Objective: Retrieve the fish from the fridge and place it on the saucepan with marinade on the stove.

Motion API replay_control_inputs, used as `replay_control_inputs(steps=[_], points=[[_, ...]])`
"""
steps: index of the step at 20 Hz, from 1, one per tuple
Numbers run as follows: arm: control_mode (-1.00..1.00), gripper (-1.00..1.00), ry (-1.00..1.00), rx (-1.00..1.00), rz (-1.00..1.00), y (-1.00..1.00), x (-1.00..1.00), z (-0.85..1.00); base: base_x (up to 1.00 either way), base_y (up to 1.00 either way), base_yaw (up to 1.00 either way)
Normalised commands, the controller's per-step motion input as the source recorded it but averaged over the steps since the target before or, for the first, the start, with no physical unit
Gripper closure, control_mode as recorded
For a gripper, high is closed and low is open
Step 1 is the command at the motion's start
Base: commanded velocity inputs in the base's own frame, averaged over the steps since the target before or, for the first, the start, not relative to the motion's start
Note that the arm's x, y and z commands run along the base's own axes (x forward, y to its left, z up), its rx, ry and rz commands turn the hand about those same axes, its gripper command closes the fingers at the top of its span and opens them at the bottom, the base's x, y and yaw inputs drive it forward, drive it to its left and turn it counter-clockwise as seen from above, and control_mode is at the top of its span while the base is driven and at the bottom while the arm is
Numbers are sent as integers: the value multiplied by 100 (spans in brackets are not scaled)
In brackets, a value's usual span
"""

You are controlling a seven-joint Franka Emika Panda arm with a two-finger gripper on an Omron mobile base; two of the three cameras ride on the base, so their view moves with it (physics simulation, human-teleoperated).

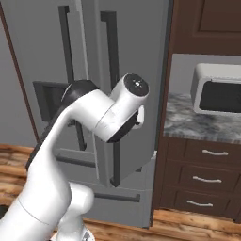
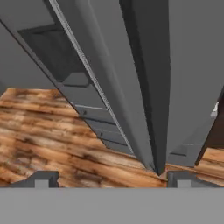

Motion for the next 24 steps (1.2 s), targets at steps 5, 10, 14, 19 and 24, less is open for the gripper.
replay_control_inputs(steps=[5, 10, 14, 19, 24], points=[[-100, -100, 4, -70, -7, 93, -37, 26, 0, 0, 0], [-100, -100, -1, -70, 18, 100, 12, -9, 0, 0, 0], [-100, -100, -9, -57, 15, 98, 39, -15, 0, 0, 0], [-100, -100, 13, -25, 1, 65, 40, -42, 0, 0, 0], [-100, -100, 13, -21, 8, 29, 83, -33, 0, 0, 0]])
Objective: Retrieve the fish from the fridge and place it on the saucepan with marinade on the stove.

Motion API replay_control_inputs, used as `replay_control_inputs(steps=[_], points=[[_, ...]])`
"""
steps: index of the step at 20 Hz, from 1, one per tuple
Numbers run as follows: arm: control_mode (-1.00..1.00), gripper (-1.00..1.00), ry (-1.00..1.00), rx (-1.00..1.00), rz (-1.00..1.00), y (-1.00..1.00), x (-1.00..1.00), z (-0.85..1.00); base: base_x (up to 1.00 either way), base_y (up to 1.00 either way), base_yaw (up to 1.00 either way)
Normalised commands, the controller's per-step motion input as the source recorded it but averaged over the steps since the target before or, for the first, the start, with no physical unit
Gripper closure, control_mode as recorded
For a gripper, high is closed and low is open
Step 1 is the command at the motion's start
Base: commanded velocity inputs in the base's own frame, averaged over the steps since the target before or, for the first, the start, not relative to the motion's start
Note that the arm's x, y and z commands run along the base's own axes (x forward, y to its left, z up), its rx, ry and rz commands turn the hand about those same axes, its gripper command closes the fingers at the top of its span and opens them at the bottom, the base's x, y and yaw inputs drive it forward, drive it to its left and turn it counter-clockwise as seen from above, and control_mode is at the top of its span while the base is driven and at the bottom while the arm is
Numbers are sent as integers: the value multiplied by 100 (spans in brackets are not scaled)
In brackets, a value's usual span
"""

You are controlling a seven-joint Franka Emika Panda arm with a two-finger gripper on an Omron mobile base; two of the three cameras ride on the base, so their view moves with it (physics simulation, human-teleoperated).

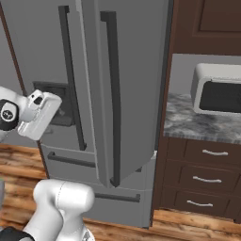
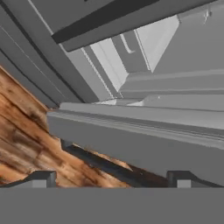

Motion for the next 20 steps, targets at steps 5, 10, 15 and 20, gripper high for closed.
replay_control_inputs(steps=[5, 10, 15, 20], points=[[-100, -100, 9, -3, 8, -9, 86, -22, 0, 0, 0], [-100, -100, 11, 0, 1, -48, 56, -40, 0, 0, 0], [-100, -100, 0, -10, 0, -53, 25, -50, 0, 0, 0], [-100, -100, 0, -12, 0, -79, -5, -20, 0, 0, 0]])
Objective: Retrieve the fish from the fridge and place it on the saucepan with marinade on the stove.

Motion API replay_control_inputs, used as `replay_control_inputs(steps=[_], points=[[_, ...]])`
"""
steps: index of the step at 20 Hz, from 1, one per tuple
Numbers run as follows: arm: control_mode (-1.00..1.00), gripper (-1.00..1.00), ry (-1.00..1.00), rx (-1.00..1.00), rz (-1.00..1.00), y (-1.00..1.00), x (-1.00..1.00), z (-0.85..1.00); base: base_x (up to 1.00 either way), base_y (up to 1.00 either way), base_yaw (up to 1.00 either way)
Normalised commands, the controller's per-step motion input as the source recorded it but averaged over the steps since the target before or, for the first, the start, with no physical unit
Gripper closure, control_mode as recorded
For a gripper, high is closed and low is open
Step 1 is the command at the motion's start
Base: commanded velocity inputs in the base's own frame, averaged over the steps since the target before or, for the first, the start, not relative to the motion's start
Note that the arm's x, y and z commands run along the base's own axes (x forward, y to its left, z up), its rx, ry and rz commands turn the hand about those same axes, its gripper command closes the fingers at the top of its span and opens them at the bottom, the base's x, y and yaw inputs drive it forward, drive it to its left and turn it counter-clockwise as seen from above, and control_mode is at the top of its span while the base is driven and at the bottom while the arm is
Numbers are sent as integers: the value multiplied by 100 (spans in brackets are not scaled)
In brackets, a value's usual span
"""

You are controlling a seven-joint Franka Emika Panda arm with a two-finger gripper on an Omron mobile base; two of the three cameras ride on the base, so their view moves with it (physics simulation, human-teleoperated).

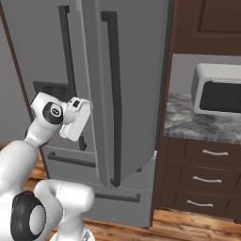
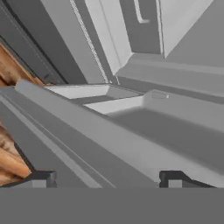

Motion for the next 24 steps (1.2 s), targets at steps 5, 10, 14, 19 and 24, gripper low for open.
replay_control_inputs(steps=[5, 10, 14, 19, 24], points=[[-100, -100, -1, -2, -5, -100, -72, 0, 0, 0, 0], [-100, -100, 0, 0, -19, -100, -100, 0, 0, 0, 0], [-100, -100, 1, 0, -23, -100, -93, 0, 0, 0, 0], [-100, -100, 12, -5, -22, -100, -27, 9, 0, 0, 0], [-100, -100, 16, -4, -29, -100, 0, 0, 0, 0, 0]])
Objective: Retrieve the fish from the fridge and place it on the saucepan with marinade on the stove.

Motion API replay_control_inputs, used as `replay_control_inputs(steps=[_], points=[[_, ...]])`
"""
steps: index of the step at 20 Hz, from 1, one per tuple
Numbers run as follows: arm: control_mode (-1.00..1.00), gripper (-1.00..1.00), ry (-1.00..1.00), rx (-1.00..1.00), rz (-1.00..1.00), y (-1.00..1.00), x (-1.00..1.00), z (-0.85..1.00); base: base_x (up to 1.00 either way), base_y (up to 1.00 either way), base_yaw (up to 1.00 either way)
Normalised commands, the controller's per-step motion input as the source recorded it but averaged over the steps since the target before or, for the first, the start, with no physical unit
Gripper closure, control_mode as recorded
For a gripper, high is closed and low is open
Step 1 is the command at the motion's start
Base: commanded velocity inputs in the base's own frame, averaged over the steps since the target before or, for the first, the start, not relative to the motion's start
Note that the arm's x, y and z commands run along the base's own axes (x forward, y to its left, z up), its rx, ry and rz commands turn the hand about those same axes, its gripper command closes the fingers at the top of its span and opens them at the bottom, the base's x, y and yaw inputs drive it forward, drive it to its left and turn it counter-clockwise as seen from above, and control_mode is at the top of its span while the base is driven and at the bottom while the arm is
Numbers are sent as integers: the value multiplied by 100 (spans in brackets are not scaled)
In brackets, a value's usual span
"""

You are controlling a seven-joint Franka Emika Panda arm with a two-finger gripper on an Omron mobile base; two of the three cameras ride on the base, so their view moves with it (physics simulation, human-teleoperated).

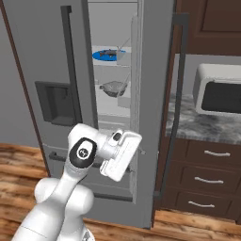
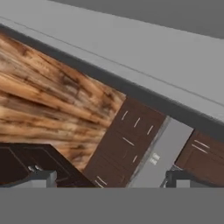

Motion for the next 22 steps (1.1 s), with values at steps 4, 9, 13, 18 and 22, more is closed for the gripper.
replay_control_inputs(steps=[4, 9, 13, 18, 22], points=[[-100, -100, -7, 0, -4, 1, -48, 1, 0, 0, 0], [-100, -100, -26, -1, -3, 90, -88, 53, 0, 0, 0], [-100, -100, -25, 39, -19, 89, -18, -10, 0, 0, 0], [-100, -100, -54, 63, -32, 80, -3, -30, 0, 0, 0], [-100, -100, -73, 58, -34, 71, 1, 0, 0, 0, 0]])
